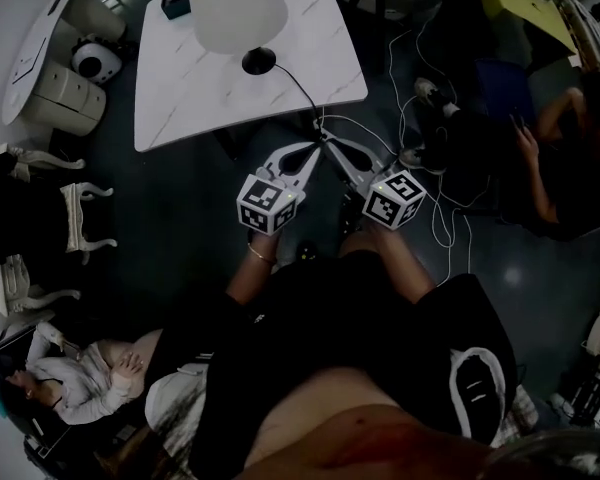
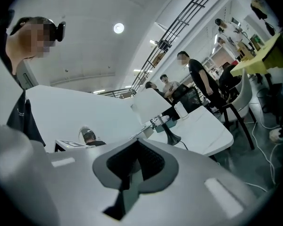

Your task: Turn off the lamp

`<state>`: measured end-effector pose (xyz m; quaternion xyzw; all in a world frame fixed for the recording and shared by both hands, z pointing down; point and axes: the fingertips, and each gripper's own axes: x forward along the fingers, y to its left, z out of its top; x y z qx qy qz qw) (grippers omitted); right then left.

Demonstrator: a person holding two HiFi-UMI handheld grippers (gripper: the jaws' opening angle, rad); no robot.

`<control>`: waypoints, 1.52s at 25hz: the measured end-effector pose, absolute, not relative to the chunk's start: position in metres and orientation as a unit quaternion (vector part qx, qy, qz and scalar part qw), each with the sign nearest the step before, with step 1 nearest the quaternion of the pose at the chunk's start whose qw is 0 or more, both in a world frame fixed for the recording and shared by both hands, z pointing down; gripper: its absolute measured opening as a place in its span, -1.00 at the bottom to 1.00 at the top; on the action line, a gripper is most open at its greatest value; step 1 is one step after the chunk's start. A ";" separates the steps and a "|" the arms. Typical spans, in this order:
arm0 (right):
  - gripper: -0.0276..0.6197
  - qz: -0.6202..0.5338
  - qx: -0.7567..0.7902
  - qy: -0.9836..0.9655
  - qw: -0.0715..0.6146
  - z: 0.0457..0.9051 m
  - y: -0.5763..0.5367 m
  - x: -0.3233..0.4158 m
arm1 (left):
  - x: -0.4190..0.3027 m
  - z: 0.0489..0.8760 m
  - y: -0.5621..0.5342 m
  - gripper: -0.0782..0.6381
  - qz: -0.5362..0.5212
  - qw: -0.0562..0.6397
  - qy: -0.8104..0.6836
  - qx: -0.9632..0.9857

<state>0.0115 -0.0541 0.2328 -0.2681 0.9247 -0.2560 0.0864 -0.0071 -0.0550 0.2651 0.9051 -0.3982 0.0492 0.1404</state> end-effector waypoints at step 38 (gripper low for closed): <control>-0.91 -0.234 -0.282 0.924 0.110 0.198 -0.006 0.029 | 0.000 0.227 -0.011 -0.76 0.027 0.122 -0.369 0.921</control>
